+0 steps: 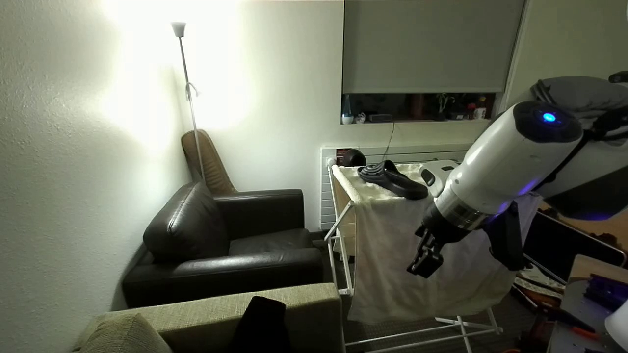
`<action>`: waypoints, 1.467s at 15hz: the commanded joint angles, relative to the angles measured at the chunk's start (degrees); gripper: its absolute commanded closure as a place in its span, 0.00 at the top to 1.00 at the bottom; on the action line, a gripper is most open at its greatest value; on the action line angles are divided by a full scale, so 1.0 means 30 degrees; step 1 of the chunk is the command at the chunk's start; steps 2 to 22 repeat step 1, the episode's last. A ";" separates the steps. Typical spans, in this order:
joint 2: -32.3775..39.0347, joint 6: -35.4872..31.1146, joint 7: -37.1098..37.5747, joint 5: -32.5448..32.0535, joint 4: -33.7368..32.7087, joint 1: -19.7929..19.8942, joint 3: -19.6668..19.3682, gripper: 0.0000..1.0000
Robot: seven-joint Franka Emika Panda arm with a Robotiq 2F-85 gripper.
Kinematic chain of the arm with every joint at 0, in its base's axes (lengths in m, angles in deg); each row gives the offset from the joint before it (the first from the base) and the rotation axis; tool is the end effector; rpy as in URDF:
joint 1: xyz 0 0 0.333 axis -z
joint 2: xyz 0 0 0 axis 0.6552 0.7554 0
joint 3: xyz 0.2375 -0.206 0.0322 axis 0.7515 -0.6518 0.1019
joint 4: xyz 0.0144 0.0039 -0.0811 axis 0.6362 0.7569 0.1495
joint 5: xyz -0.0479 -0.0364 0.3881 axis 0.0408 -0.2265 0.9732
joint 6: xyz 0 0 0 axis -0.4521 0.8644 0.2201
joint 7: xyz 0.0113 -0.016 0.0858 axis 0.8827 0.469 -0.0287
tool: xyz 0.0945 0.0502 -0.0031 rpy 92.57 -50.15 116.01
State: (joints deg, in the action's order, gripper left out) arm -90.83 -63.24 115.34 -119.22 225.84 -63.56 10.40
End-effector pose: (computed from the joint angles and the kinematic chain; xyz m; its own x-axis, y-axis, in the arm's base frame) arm 0.3054 0.2859 0.2776 0.8299 0.4440 0.3379 0.3139 -0.8722 0.3752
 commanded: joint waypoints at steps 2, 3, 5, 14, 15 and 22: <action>-0.0046 -0.0021 -0.0116 0.0145 0.0007 0.0435 0.0445 1.00; -0.0046 -0.0021 -0.0116 0.0145 0.0007 0.0435 0.0445 1.00; -0.0046 -0.0021 -0.0116 0.0145 0.0007 0.0435 0.0445 1.00; -0.0046 -0.0021 -0.0116 0.0145 0.0007 0.0435 0.0445 1.00; -0.0046 -0.0021 -0.0116 0.0145 0.0007 0.0435 0.0445 1.00; -0.0046 -0.0021 -0.0116 0.0145 0.0007 0.0435 0.0445 1.00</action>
